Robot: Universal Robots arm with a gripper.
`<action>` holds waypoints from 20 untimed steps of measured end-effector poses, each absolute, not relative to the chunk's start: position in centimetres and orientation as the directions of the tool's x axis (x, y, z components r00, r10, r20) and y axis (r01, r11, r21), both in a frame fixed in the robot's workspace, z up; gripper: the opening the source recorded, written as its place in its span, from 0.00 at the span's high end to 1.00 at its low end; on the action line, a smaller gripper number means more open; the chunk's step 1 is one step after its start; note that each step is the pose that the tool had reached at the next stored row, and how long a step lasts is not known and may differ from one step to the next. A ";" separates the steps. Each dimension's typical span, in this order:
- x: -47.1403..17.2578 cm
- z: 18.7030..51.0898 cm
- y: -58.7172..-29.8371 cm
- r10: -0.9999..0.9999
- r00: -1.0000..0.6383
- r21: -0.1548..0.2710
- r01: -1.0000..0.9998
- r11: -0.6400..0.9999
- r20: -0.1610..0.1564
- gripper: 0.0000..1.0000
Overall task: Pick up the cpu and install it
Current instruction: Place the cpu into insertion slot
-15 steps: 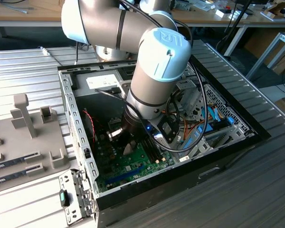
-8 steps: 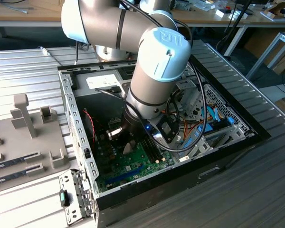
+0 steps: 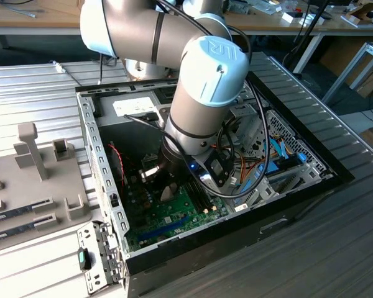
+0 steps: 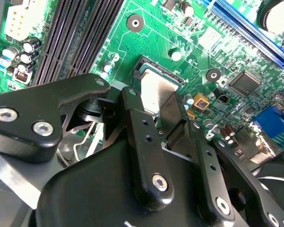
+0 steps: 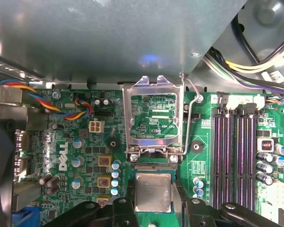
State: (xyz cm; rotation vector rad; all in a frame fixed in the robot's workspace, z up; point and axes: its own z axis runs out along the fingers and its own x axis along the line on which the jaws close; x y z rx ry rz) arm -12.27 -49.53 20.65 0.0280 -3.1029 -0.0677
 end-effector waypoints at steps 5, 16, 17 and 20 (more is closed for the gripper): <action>-12.3 20.5 -49.5 -0.013 -0.999 0.045 -0.012 0.999 0.037 0.59; -12.3 20.2 -49.5 -0.014 -0.999 0.051 -0.012 0.999 0.037 0.59; -12.3 20.2 -49.5 -0.014 -0.999 0.051 -0.012 0.999 0.037 0.59; -12.3 20.2 -49.5 -0.014 -0.999 0.052 -0.012 0.999 0.037 0.52</action>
